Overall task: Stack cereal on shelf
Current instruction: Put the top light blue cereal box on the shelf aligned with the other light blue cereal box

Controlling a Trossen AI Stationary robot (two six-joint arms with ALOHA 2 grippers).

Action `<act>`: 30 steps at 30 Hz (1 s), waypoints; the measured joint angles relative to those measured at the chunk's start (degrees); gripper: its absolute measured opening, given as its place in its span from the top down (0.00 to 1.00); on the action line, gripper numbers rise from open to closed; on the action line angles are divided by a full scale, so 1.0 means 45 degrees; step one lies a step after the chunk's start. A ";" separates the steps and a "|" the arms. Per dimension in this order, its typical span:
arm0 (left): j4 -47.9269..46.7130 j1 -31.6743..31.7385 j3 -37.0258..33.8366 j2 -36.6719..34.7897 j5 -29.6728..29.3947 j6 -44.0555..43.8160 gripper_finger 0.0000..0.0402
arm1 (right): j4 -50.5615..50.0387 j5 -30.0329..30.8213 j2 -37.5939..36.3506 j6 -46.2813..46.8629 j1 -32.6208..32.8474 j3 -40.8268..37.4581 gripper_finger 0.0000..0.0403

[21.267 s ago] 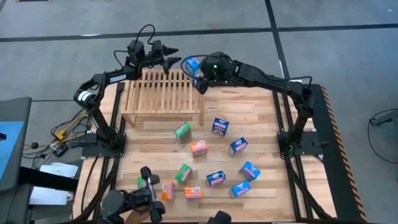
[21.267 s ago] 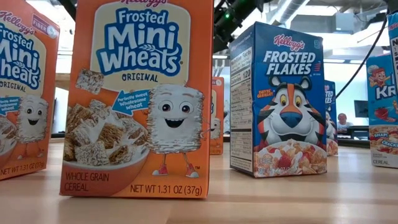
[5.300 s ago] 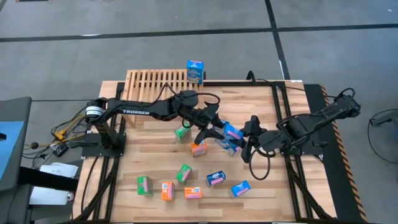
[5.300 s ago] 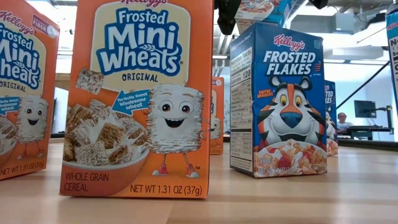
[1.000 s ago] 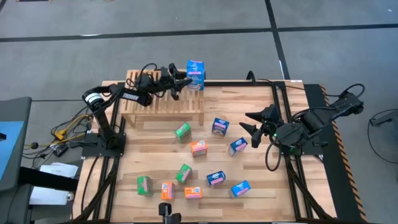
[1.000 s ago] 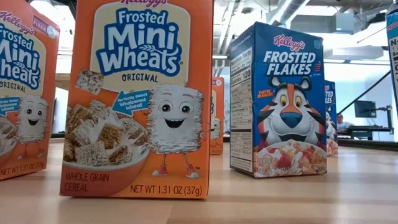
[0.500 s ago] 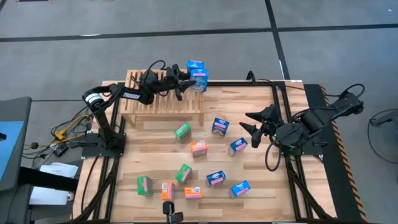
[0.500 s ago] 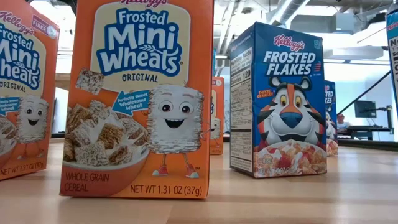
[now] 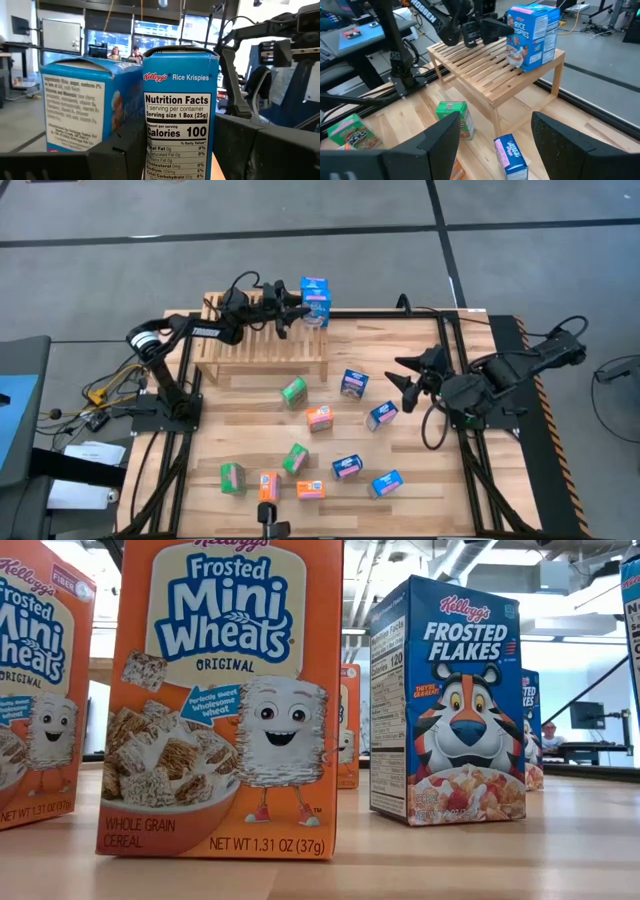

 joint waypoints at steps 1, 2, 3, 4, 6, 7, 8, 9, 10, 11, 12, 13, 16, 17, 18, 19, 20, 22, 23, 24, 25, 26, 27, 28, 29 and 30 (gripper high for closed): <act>-0.0181 0.0017 0.0000 -0.0045 0.0019 0.0006 0.57 | 0.0002 0.0000 -0.0003 0.0000 -0.0058 0.0000 0.33; -0.0323 0.0017 0.0000 -0.0059 -0.0011 0.0023 0.57 | 0.0002 0.0000 -0.0002 -0.0005 -0.0087 -0.0003 0.33; -0.0467 0.0017 -0.0002 -0.0062 -0.0101 0.0032 0.57 | 0.0002 0.0000 0.0000 -0.0010 -0.0138 -0.0003 0.33; -0.0590 0.0017 -0.0020 -0.0062 -0.0225 0.0043 0.57 | 0.0002 0.0000 0.0000 -0.0010 -0.0177 -0.0003 0.33; -0.0557 -0.0021 -0.0219 -0.0062 -0.0575 0.0340 0.57 | 0.0007 0.0000 -0.0005 -0.0005 -0.0219 -0.0003 0.33; -0.0451 -0.0031 -0.0333 -0.0062 -0.0776 0.0522 0.57 | 0.0002 -0.0002 0.0000 -0.0005 -0.0214 -0.0003 0.33; -0.0237 -0.0034 -0.0456 -0.0062 -0.0923 0.0595 0.57 | 0.0002 -0.0002 0.0000 -0.0005 -0.0214 -0.0003 0.33; 0.0031 0.0040 -0.0567 -0.0062 -0.0925 0.0563 0.57 | 0.0002 -0.0005 -0.0003 -0.0005 -0.0211 -0.0003 0.33; 0.0300 0.0128 -0.0666 -0.0062 -0.0880 0.0405 0.57 | 0.0002 -0.0005 0.0000 -0.0005 -0.0210 -0.0003 0.33; 0.0396 0.0199 -0.0697 -0.0062 -0.0865 0.0282 0.57 | 0.0002 -0.0005 -0.0001 -0.0005 -0.0210 -0.0002 0.33; 0.0378 0.0241 -0.0699 -0.0062 -0.0875 0.0270 0.57 | 0.0002 -0.0005 0.0000 -0.0005 -0.0210 -0.0003 0.33; 0.0308 0.0285 -0.0701 -0.0062 -0.0847 0.0273 0.57 | 0.0002 -0.0005 0.0000 -0.0005 -0.0210 -0.0003 0.33; 0.0318 0.0318 -0.0704 -0.0062 -0.0236 0.0087 0.57 | 0.0002 -0.0005 -0.0002 -0.0005 -0.0210 -0.0001 0.33; 0.0318 0.0305 -0.0704 -0.0062 -0.0079 0.0029 0.57 | 0.0002 -0.0005 -0.0001 -0.0005 -0.0210 -0.0003 0.33; 0.0323 0.0286 -0.0704 -0.0062 0.0021 0.0023 0.57 | 0.0001 -0.0006 -0.0002 -0.0005 -0.0210 -0.0001 0.33; 0.0323 0.0279 -0.0704 -0.0062 0.0091 0.0022 0.57 | 0.0002 -0.0005 -0.0005 -0.0010 -0.0210 0.0001 0.33; 0.0325 0.0279 -0.0704 -0.0064 0.0085 0.0015 0.57 | 0.0002 -0.0005 -0.0002 -0.0010 -0.0212 -0.0003 0.33; 0.0322 0.0278 -0.0704 -0.0066 -0.0122 0.0009 0.57 | -0.0003 -0.0010 0.0000 -0.0005 -0.0253 -0.0003 0.33; 0.0318 0.0255 -0.0709 -0.0066 -0.0213 0.0022 0.57 | -0.0002 -0.0010 0.0000 -0.0005 -0.0295 -0.0003 0.33; 0.0318 0.0222 -0.0709 -0.0066 -0.0323 0.0063 0.57 | 0.0001 -0.0013 -0.0003 -0.0005 -0.0302 -0.0003 0.33; 0.0318 0.0170 -0.0709 -0.0066 -0.0389 0.0096 0.57 | -0.0001 -0.0010 0.0000 -0.0005 -0.0302 0.0000 0.33; 0.0331 0.0123 -0.0709 -0.0066 -0.0444 0.0118 0.57 | -0.0003 -0.0011 -0.0002 -0.0005 -0.0302 -0.0001 0.33; 0.0348 0.0051 -0.0712 -0.0066 -0.0443 0.0122 0.57 | 0.0000 -0.0010 -0.0005 -0.0005 -0.0302 -0.0001 0.33; 0.0335 -0.0026 -0.0714 -0.0066 -0.0446 0.0177 0.57 | 0.0001 -0.0013 -0.0001 -0.0005 -0.0302 -0.0003 0.33; 0.0281 -0.0107 -0.0714 -0.0066 -0.0454 0.0287 0.57 | -0.0003 -0.0015 0.0000 -0.0005 -0.0302 -0.0001 0.33; 0.0213 -0.0163 -0.0714 -0.0066 -0.0507 0.0426 0.57 | 0.0002 -0.0015 0.0000 -0.0005 -0.0302 0.0002 0.33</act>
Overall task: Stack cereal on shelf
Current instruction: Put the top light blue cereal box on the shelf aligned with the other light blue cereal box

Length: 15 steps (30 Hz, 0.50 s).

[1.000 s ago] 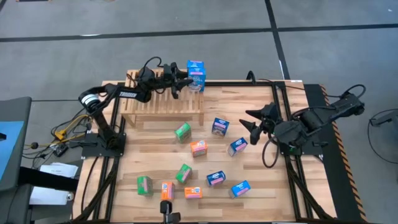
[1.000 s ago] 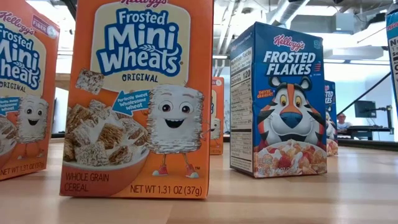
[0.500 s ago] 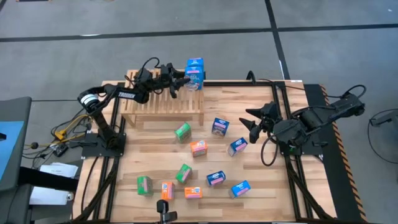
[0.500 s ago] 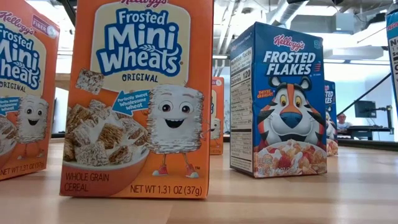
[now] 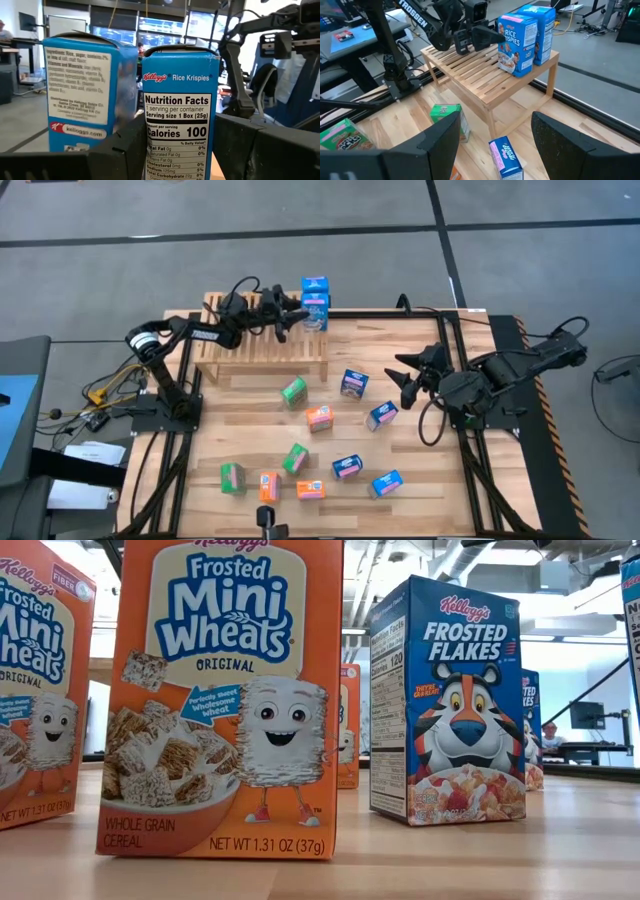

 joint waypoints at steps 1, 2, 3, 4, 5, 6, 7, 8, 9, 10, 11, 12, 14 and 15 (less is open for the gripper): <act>-0.0082 -0.0061 0.0000 -0.0005 -0.0115 0.0141 0.57 | 0.0000 0.0000 0.0000 0.0000 0.0000 -0.0005 0.33; -0.0143 -0.0106 0.0000 -0.0005 -0.0233 0.0255 0.57 | -0.0003 0.0000 0.0000 0.0000 0.0000 -0.0002 0.33; -0.0171 -0.0125 0.0000 -0.0008 -0.0308 0.0328 0.57 | -0.0005 -0.0004 -0.0004 0.0000 0.0000 -0.0002 0.33; -0.0183 -0.0126 0.0000 -0.0006 -0.0332 0.0361 0.57 | -0.0005 -0.0003 -0.0003 0.0000 0.0000 -0.0005 0.33; -0.0195 -0.0126 0.0000 -0.0010 -0.0335 0.0364 0.57 | -0.0004 -0.0001 -0.0005 0.0001 0.0000 -0.0005 0.33; -0.0209 -0.0125 0.0000 -0.0010 -0.0314 0.0364 0.57 | -0.0005 -0.0004 -0.0004 0.0001 0.0000 -0.0005 0.33; -0.0220 -0.0109 0.0000 -0.0010 -0.0297 0.0359 0.57 | -0.0004 -0.0005 -0.0001 0.0001 0.0000 -0.0005 0.33; -0.0225 -0.0082 0.0000 -0.0010 -0.0258 0.0359 0.57 | -0.0005 -0.0005 0.0000 0.0000 0.0000 -0.0004 0.33; -0.0229 -0.0058 0.0000 -0.0010 -0.0250 0.0355 0.57 | -0.0005 -0.0005 -0.0005 0.0000 0.0000 0.0000 0.33; -0.0233 -0.0049 0.0000 -0.0010 -0.0254 0.0354 0.57 | -0.0005 -0.0005 -0.0004 0.0000 0.0000 -0.0004 0.33; -0.0237 -0.0035 0.0000 -0.0010 -0.0250 0.0354 0.57 | -0.0005 -0.0006 -0.0004 0.0000 0.0000 -0.0004 0.33; -0.0239 -0.0033 0.0000 -0.0010 -0.0183 0.0357 0.57 | -0.0005 -0.0006 -0.0003 0.0000 0.0000 -0.0005 0.33; -0.0268 -0.0029 0.0000 -0.0010 -0.0027 0.0359 0.57 | -0.0010 -0.0010 -0.0002 -0.0007 0.0000 -0.0005 0.33; -0.0316 -0.0029 0.0000 -0.0010 -0.0021 0.0359 0.57 | -0.0010 -0.0010 0.0000 -0.0016 0.0000 -0.0005 0.33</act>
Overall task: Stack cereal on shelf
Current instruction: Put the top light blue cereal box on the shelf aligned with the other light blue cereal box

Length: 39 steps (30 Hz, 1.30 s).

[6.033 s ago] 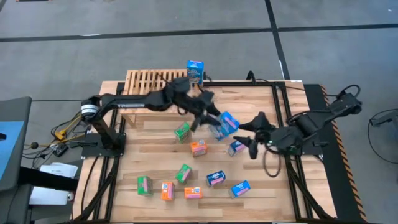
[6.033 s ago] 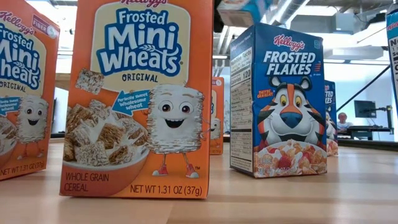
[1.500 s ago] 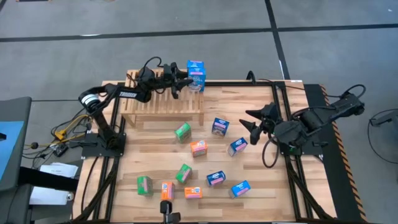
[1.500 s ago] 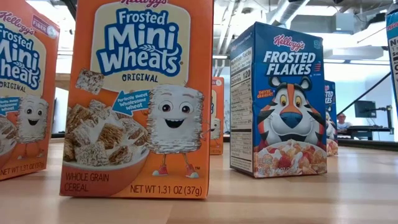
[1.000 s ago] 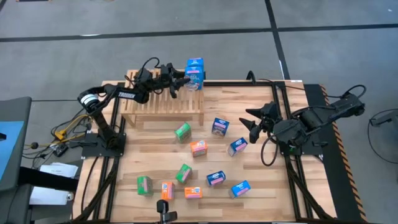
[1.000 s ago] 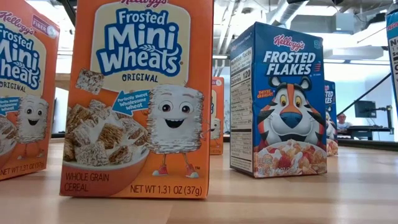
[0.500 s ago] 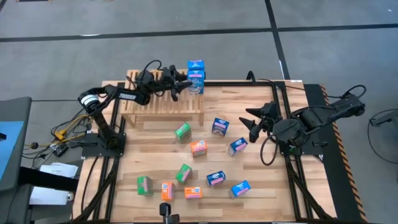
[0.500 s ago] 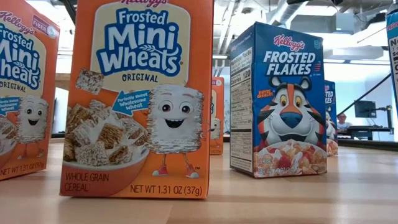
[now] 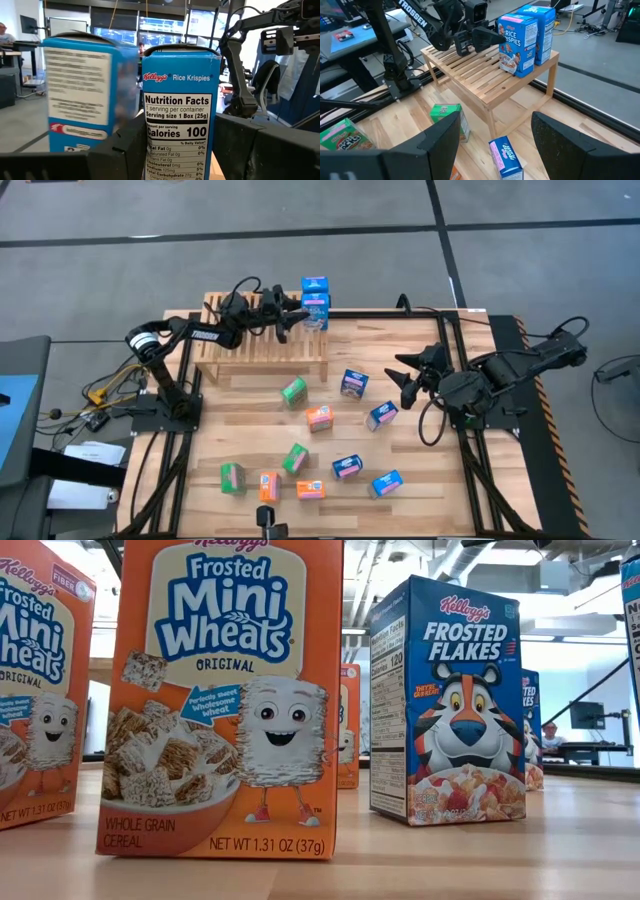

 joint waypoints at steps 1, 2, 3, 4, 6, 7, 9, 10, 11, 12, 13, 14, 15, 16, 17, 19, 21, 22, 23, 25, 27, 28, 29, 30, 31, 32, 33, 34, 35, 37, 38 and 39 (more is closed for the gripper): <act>-0.0019 0.0000 0.0000 0.0000 -0.0007 -0.0001 0.57 | -0.0002 0.0004 0.0000 -0.0033 0.0000 0.0001 0.33; -0.0045 0.0000 0.0000 0.0000 -0.0015 -0.0005 0.57 | -0.0005 0.0000 0.0000 -0.0042 0.0000 0.0000 0.33; -0.0130 0.0000 0.0000 0.0000 -0.0010 -0.0005 0.57 | -0.0004 0.0004 -0.0004 -0.0047 0.0000 0.0000 0.33; -0.0226 0.0000 0.0000 0.0000 0.0003 0.0000 0.57 | -0.0003 0.0000 -0.0003 -0.0047 -0.0012 0.0001 0.33; -0.0258 0.0009 0.0000 0.0000 0.0131 -0.0064 0.57 | -0.0003 0.0000 0.0000 -0.0047 -0.0059 0.0000 0.33; -0.0258 0.0010 0.0005 0.0000 0.0135 -0.0087 0.57 | -0.0004 0.0000 -0.0003 -0.0048 -0.0063 0.0000 0.33; -0.0258 0.0005 0.0005 0.0000 0.0135 -0.0089 0.57 | -0.0005 0.0000 -0.0002 -0.0050 -0.0063 0.0002 0.33; -0.0258 0.0005 0.0005 0.0000 0.0136 -0.0094 0.57 | -0.0004 0.0000 0.0000 -0.0057 -0.0063 0.0000 0.33; -0.0257 0.0005 0.0005 0.0000 0.0154 -0.0097 0.57 | 0.0000 0.0000 -0.0005 -0.0066 -0.0063 0.0000 0.33; -0.0253 0.0005 0.0005 0.0000 0.0194 -0.0097 0.57 | 0.0000 0.0000 0.0000 -0.0068 -0.0063 0.0002 0.33; -0.0260 0.0010 0.0005 -0.0021 0.0258 -0.0097 0.57 | 0.0000 0.0000 0.0000 -0.0068 -0.0063 0.0000 0.33; -0.0258 0.0027 0.0005 -0.0042 0.0320 -0.0097 0.57 | -0.0003 0.0000 -0.0002 -0.0071 -0.0063 0.0000 0.33; -0.0258 0.0034 0.0005 -0.0049 0.0347 -0.0102 0.57 | 0.0000 0.0000 -0.0005 -0.0071 -0.0063 0.0000 0.33; -0.0263 0.0034 0.0005 -0.0049 0.0344 -0.0112 0.57 | 0.0000 0.0000 -0.0003 -0.0071 -0.0063 0.0005 0.33; -0.0263 0.0038 0.0005 -0.0049 0.0349 -0.0118 0.57 | 0.0000 0.0000 0.0000 -0.0071 -0.0063 0.0001 0.33; -0.0263 0.0044 0.0005 -0.0049 0.0349 -0.0131 0.57 | 0.0000 0.0000 -0.0005 -0.0071 -0.0063 0.0005 0.33; -0.0263 0.0044 0.0005 -0.0049 0.0347 -0.0153 0.57 | 0.0000 0.0000 0.0000 -0.0071 -0.0063 0.0000 0.33; -0.0268 0.0067 0.0005 -0.0049 0.0331 -0.0220 0.57 | 0.0000 0.0000 -0.0003 -0.0071 -0.0063 0.0000 0.33; -0.0268 0.0068 0.0005 -0.0049 0.0292 -0.0287 0.57 | 0.0003 0.0000 0.0000 -0.0071 -0.0063 0.0003 0.33; -0.0287 0.0075 0.0005 -0.0049 0.0208 -0.0318 0.57 | 0.0001 0.0000 -0.0004 -0.0071 -0.0063 0.0000 0.33; -0.0282 0.0097 0.0005 -0.0049 0.0198 -0.0235 0.56 | 0.0005 0.0000 0.0000 -0.0071 -0.0063 0.0000 0.33; -0.0282 0.0107 0.0005 -0.0049 0.0198 -0.0171 0.55 | 0.0005 0.0000 0.0000 -0.0071 -0.0063 0.0000 0.33; -0.0282 0.0116 0.0005 -0.0049 0.0220 -0.0088 0.54 | 0.0005 0.0000 -0.0003 -0.0071 -0.0063 0.0002 0.33; -0.0284 0.0120 0.0005 -0.0049 0.0247 -0.0016 0.52 | 0.0005 0.0000 0.0000 -0.0071 -0.0063 0.0000 0.33; -0.0371 0.0121 0.0002 -0.0040 0.0230 0.0027 0.50 | 0.0005 0.0000 -0.0004 -0.0071 -0.0063 0.0001 0.33; -0.0451 0.0124 -0.0011 -0.0011 0.0246 0.0066 0.48 | 0.0005 0.0000 0.0000 -0.0071 -0.0063 0.0000 0.33; -0.0490 0.0126 -0.0021 0.0000 0.0244 0.0063 0.46 | 0.0005 0.0000 -0.0003 -0.0071 -0.0063 0.0002 0.33; -0.0436 0.0126 -0.0023 0.0000 0.0237 0.0063 0.43 | 0.0005 0.0000 0.0000 -0.0071 -0.0063 0.0005 0.33; -0.0355 0.0126 -0.0019 -0.0005 0.0238 0.0068 0.40 | 0.0005 0.0000 0.0000 -0.0071 -0.0063 0.0000 0.33; -0.0364 0.0126 -0.0019 -0.0010 0.0289 0.0092 0.35 | 0.0005 0.0000 0.0000 -0.0071 -0.0063 0.0001 0.33; -0.0373 0.0126 -0.0019 -0.0010 0.0291 0.0065 0.33 | 0.0008 0.0000 0.0000 -0.0071 -0.0063 0.0000 0.33; -0.0346 0.0126 -0.0019 -0.0010 0.0291 0.0024 0.30 | 0.0007 0.0000 -0.0001 -0.0071 -0.0063 0.0000 0.33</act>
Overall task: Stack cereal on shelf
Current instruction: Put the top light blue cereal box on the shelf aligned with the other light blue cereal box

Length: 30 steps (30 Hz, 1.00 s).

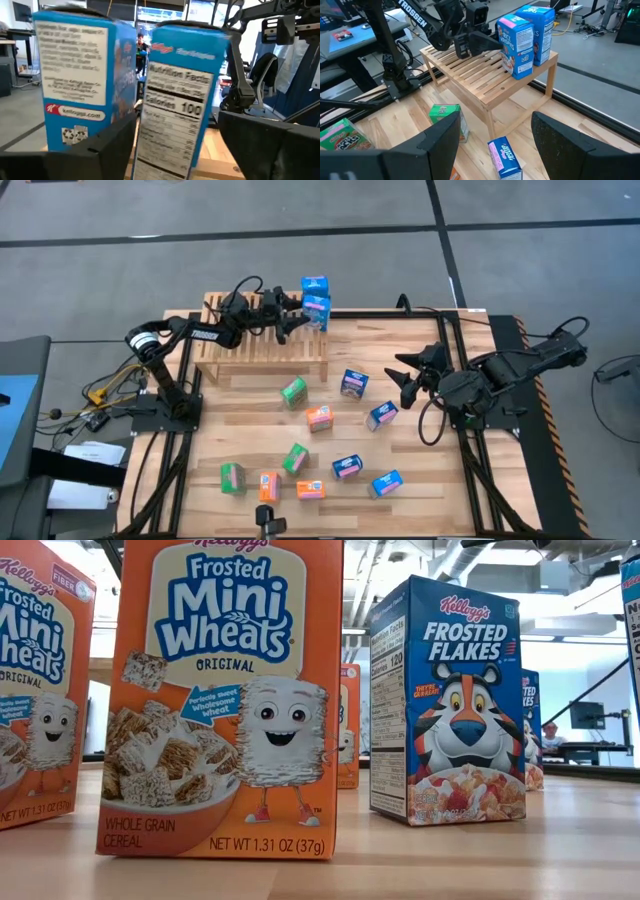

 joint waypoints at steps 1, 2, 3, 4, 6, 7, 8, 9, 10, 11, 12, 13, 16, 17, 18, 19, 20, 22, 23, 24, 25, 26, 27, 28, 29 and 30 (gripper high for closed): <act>0.0005 0.0000 0.0000 0.0000 0.0000 -0.0012 0.29 | -0.0002 0.0000 0.0001 0.0000 0.0000 0.0000 0.33; -0.0022 0.0000 0.0000 0.0000 0.0000 -0.0014 0.27 | 0.0000 0.0000 0.0000 0.0000 0.0000 0.0000 0.33; -0.0073 0.0000 0.0000 0.0000 0.0000 -0.0012 0.26 | -0.0002 0.0000 -0.0003 0.0000 0.0000 0.0000 0.33; -0.0137 0.0002 0.0000 0.0000 0.0008 -0.0009 0.26 | -0.0002 0.0000 -0.0004 0.0000 0.0000 0.0005 0.33; -0.0196 0.0111 0.0000 0.0000 0.0262 -0.0023 0.26 | -0.0002 0.0000 -0.0001 0.0000 0.0000 0.0003 0.33; -0.0225 0.0195 0.0000 -0.0002 0.0387 -0.0073 0.25 | 0.0000 0.0000 -0.0002 0.0000 0.0000 0.0000 0.33; -0.0243 0.0285 0.0005 -0.0005 0.0506 -0.0138 0.25 | -0.0002 0.0000 -0.0001 0.0002 0.0000 0.0000 0.33; -0.0238 0.0394 0.0005 -0.0005 0.0601 -0.0298 0.25 | 0.0000 0.0000 0.0000 0.0000 0.0000 0.0001 0.33; -0.0245 0.0516 0.0005 -0.0025 0.0721 -0.0412 0.25 | -0.0002 0.0000 0.0000 0.0000 0.0000 0.0001 0.33; -0.0344 0.0643 0.0005 -0.0091 0.0834 -0.0609 0.25 | 0.0003 0.0000 -0.0002 0.0000 0.0000 0.0003 0.33; -0.0507 0.0746 0.0005 -0.0198 0.0902 -0.0694 0.25 | 0.0001 0.0000 -0.0004 0.0000 0.0000 0.0000 0.33; -0.0760 0.0818 0.0009 -0.0327 0.1022 -0.0685 0.25 | -0.0002 0.0000 0.0001 0.0004 0.0000 0.0000 0.33; -0.1815 0.0979 0.0010 -0.0792 0.1308 -0.0517 0.25 | -0.0002 0.0000 0.0001 0.0000 -0.0013 0.0000 0.33; -0.2080 0.0979 0.0010 -0.0962 0.1396 -0.0383 0.25 | -0.0002 0.0000 -0.0001 0.0000 -0.0042 0.0000 0.33; -0.2307 0.0963 0.0010 -0.1140 0.1422 -0.0333 0.25 | -0.0002 -0.0003 -0.0003 0.0000 -0.0099 0.0000 0.33; -0.2504 0.0908 0.0010 -0.1299 0.1426 -0.0319 0.25 | -0.0002 -0.0001 0.0001 -0.0001 -0.0139 0.0000 0.33; -0.2669 0.0820 0.0010 -0.1433 0.1423 -0.0296 0.25 | -0.0002 -0.0001 0.0019 -0.0003 -0.0193 0.0003 0.33; -0.3091 0.0605 0.0010 -0.1636 0.1398 -0.0257 0.25 | -0.0007 -0.0005 0.0074 -0.0005 -0.0348 0.0005 0.33; -0.3367 0.0480 0.0015 -0.1742 0.1450 -0.0263 0.25 | -0.0017 -0.0041 0.0083 -0.0009 -0.0439 0.0000 0.33; -0.3578 0.0361 0.0012 -0.1844 0.1500 -0.0265 0.25 | 0.0007 -0.0161 0.0118 -0.0005 -0.0563 0.0000 0.33; -0.3825 0.0267 0.0015 -0.1955 0.1553 -0.0262 0.25 | 0.0053 -0.0352 0.0217 -0.0005 -0.0772 0.0008 0.33; -0.4097 0.0201 0.0013 -0.2081 0.1684 -0.0251 0.25 | 0.0051 -0.0591 0.0365 -0.0010 -0.1030 0.0010 0.33; -0.4409 0.0183 0.0013 -0.2230 0.1734 -0.0246 0.25 | 0.0025 -0.0872 0.0576 -0.0013 -0.1306 0.0010 0.33; -0.4708 0.0175 0.0015 -0.2397 0.1715 -0.0247 0.25 | 0.0036 -0.1201 0.0851 -0.0039 -0.1594 0.0005 0.33; -0.5009 0.0175 0.0015 -0.2598 0.1738 -0.0247 0.25 | 0.0108 -0.1523 0.1165 -0.0189 -0.1905 -0.0002 0.33; -0.5335 0.0192 0.0015 -0.2846 0.1808 -0.0247 0.25 | 0.0363 -0.1816 0.1500 -0.0503 -0.2222 -0.0005 0.33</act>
